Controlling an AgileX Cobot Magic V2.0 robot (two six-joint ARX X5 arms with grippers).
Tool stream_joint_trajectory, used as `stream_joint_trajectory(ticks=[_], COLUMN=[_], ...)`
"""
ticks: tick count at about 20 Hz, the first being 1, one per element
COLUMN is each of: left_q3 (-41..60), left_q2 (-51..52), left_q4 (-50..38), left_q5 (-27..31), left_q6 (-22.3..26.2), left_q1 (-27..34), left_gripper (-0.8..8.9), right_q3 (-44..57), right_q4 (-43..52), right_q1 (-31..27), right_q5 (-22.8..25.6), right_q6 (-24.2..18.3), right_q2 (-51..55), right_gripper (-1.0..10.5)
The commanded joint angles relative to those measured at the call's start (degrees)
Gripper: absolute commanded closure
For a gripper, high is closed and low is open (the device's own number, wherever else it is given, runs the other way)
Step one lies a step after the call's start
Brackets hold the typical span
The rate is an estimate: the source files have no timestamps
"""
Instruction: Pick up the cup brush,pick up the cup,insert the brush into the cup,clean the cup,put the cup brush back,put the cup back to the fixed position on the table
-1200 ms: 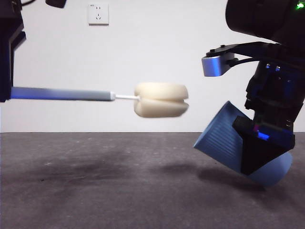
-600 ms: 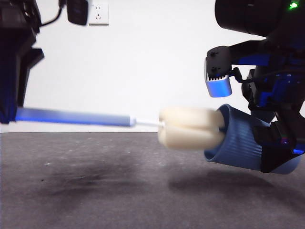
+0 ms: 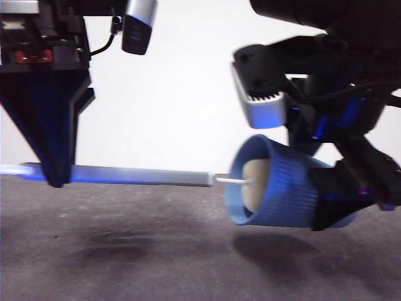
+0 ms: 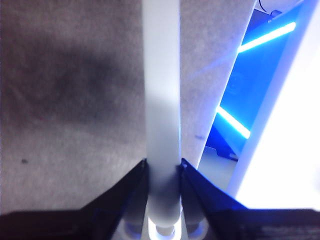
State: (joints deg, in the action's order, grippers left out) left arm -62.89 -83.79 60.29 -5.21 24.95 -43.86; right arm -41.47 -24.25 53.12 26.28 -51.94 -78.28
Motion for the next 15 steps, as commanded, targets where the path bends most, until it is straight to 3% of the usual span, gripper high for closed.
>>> stream_joint_trajectory(ticks=[1, 7, 15], left_q3=[0.28, 0.28, 0.28], left_q2=[-0.46, -0.46, -0.37], left_q4=[-2.38, -2.12, 5.29], left_q5=[-2.43, -2.29, 3.69], left_q6=[-2.21, -4.46, -5.68], left_q1=[-1.07, -3.28, -2.25], left_gripper=[8.22, 8.22, 8.22], right_q3=[-0.33, -0.42, -0.42], right_q4=[1.18, 1.07, -3.43], right_q1=[3.1, 5.18, 2.82], right_q5=[0.63, 2.67, 6.84], right_q6=[-0.68, 0.72, 2.99], right_q2=[-1.05, -2.12, -2.1], right_gripper=[9.6, 9.6, 9.6])
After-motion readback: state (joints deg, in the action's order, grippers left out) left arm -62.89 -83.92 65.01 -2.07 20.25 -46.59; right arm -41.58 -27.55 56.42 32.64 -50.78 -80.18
